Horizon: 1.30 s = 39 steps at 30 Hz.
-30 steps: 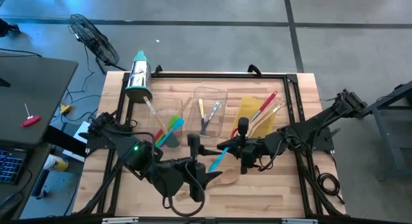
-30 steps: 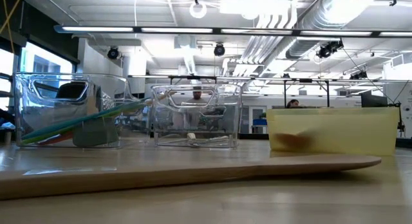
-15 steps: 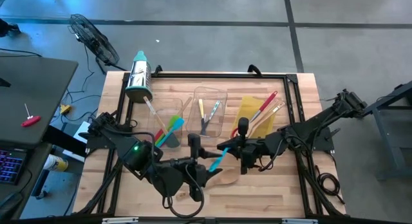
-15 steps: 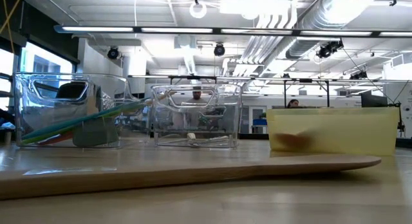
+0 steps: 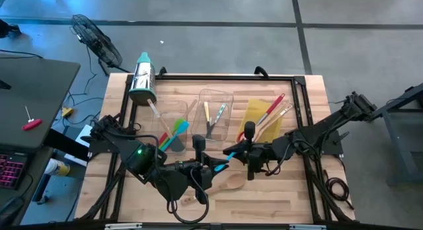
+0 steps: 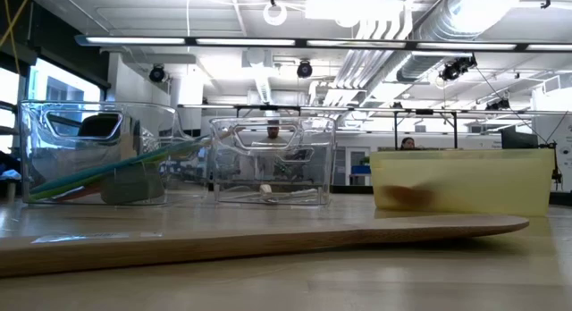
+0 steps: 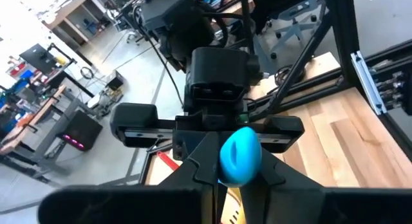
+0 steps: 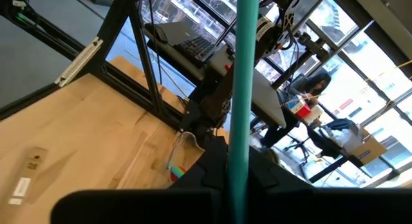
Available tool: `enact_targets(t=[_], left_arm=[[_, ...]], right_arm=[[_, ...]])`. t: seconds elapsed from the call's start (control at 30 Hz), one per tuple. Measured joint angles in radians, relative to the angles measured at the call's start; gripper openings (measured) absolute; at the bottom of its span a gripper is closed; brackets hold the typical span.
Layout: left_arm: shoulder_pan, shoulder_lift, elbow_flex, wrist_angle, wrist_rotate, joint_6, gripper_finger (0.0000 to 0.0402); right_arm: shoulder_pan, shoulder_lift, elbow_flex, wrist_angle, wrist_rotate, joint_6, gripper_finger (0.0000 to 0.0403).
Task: Pick & Place Kitchen Items
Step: Put the blue spatula into the left transparent bin
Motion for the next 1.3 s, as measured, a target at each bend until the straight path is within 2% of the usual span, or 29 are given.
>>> enact_targets(t=[0.23, 0.4, 0.47, 0.7, 0.83, 0.9, 0.97, 1.1, 1.3], left_arm=[[0.0, 0.0, 0.0, -0.013, -0.042, -0.018, 0.0028], [0.001, 0.0, 0.0, -0.048, -0.108, -0.025, 0.0027], [0.002, 0.0, 0.0, -0.079, -0.147, -0.039, 0.0027], [-0.002, 0.0, 0.0, -0.245, -0.33, -0.142, 0.0027], [-0.001, -0.004, -0.001, -0.384, -0.43, -0.246, 0.0027], [0.011, -0.013, 0.0, -0.467, -0.439, -0.35, 0.0027], [0.033, -0.028, 0.007, -0.576, -0.387, -0.49, 0.0027], [0.126, -0.068, 0.026, -0.825, -0.195, -0.799, 0.0027], [0.296, -0.135, -0.03, -0.807, 0.151, -0.848, 0.0027]], right_arm=[[0.003, 0.0, 0.0, 0.002, 0.04, 0.008, 0.0065], [0.017, 0.0, 0.0, -0.01, 0.317, 0.012, 0.0134], [0.017, 0.0, 0.0, -0.019, 0.392, 0.023, 0.0164], [0.014, 0.0, 0.0, -0.071, 0.517, 0.083, 0.0256], [0.001, 0.0, 0.0, -0.125, 0.584, 0.148, 0.0281], [-0.008, 0.0, 0.0, -0.157, 0.588, 0.185, 0.0286], [-0.021, 0.0, 0.0, -0.197, 0.573, 0.229, 0.0288], [-0.052, 0.0, 0.0, -0.274, 0.521, 0.32, 0.0288], [-0.101, 0.0, 0.0, -0.369, 0.399, 0.43, 0.0287]])
